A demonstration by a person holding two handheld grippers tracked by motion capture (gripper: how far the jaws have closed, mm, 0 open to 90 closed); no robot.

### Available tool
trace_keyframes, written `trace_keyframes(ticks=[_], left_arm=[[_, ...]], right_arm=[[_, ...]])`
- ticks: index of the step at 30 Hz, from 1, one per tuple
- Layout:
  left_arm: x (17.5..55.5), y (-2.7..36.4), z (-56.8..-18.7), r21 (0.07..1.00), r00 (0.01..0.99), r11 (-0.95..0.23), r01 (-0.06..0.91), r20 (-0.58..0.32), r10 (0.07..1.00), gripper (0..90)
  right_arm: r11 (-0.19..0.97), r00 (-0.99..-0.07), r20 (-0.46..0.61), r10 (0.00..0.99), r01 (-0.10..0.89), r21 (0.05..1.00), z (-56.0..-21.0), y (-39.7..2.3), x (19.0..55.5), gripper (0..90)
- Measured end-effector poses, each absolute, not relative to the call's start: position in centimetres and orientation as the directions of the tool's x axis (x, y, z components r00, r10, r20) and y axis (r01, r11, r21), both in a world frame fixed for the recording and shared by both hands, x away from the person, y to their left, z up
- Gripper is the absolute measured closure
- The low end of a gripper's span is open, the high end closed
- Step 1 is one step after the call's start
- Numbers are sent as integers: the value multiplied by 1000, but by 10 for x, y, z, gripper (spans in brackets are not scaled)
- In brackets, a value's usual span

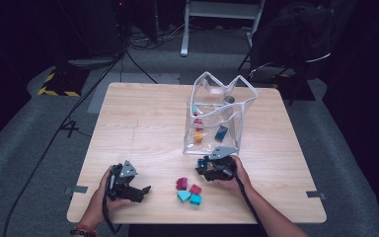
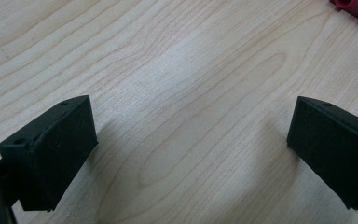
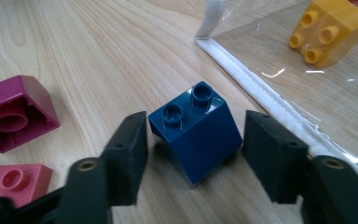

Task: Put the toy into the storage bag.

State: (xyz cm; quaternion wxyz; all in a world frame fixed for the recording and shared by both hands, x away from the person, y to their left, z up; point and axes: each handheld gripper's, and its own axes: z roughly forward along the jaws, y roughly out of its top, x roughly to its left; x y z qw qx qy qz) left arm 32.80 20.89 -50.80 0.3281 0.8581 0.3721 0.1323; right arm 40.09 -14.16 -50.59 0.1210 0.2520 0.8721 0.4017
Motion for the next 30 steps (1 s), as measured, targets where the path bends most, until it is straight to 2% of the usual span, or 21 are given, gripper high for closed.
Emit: trace_keyframes(ticks=[3,16,22,30], left_arm=[[328,209,-508,662,688,-508,552,-17,726,16],[328,209,-508,662,688,-508,552,-18,725,16],[328,209,-508,662,688,-508,552,-18,725,16],[328,209,-508,661,688,-508,552,-17,725,16]], right_arm=[[549,-846,-12,533,336,765,-506,-142,400,477],[518,-834,1,552,345,783,-500,-153,396,482],[513,-839,-41,542,292,808,-477,-173,387,482],[419,-809,-29,587,273,866,-438,-212,385,483]])
